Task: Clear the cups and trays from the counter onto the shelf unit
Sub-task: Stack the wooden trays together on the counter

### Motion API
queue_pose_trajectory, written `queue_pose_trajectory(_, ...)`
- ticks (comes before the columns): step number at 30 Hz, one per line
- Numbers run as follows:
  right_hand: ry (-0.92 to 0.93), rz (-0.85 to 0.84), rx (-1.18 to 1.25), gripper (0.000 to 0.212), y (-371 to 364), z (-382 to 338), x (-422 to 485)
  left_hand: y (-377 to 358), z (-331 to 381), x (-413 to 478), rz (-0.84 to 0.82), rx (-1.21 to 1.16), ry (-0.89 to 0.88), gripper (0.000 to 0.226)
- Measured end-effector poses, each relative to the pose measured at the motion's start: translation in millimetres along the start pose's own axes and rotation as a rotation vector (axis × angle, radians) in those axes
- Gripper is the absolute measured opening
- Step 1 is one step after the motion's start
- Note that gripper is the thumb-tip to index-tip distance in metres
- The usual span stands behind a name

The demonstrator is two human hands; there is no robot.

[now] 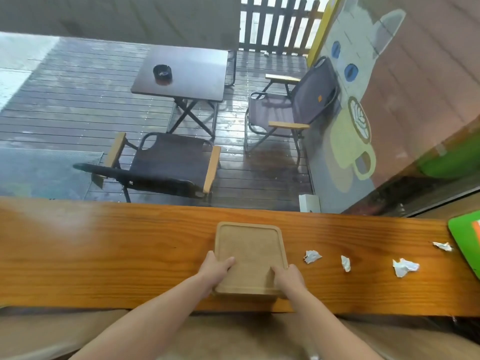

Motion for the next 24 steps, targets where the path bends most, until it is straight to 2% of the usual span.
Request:
queue_pose_trajectory(4, 0.003, -0.026, -0.032, 0.05, -5, 2, 1, 1, -10, 5, 0.07, 0.097, 0.03, 0.043)
queue_pose_trajectory(8, -0.006, -0.045, -0.049, 0.057, -4, 4, -3, 1, -10, -1, 0.252, 0.328, -0.092, 0.024)
queue_pose_trajectory(11, -0.01, -0.057, -0.076, 0.065, -1, 0, -4, -2, -5, -11, 0.338, 0.4, -0.149, 0.022)
queue_pose_trajectory(17, 0.014, -0.091, -0.031, 0.072, -1, -3, -4, -3, 1, -16, 0.415, 0.435, -0.158, 0.025)
queue_pose_trajectory(20, 0.022, -0.132, 0.028, 0.063, -2, -3, -4, 0, 3, -16, 0.447, 0.478, -0.153, 0.026)
queue_pose_trajectory(24, 0.032, -0.162, 0.041, 0.056, -1, -3, -5, 7, 3, -12, 0.414, 0.421, -0.136, 0.03)
Point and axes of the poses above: each hand's wrist, its own x-axis towards the middle knuckle, its own y-axis out of the back of the hand, z = x × y, the point moved 5 cm from there along x, towards the middle knuckle, and after that the axes turned 5 degrees about y, right-handed, at the moved point
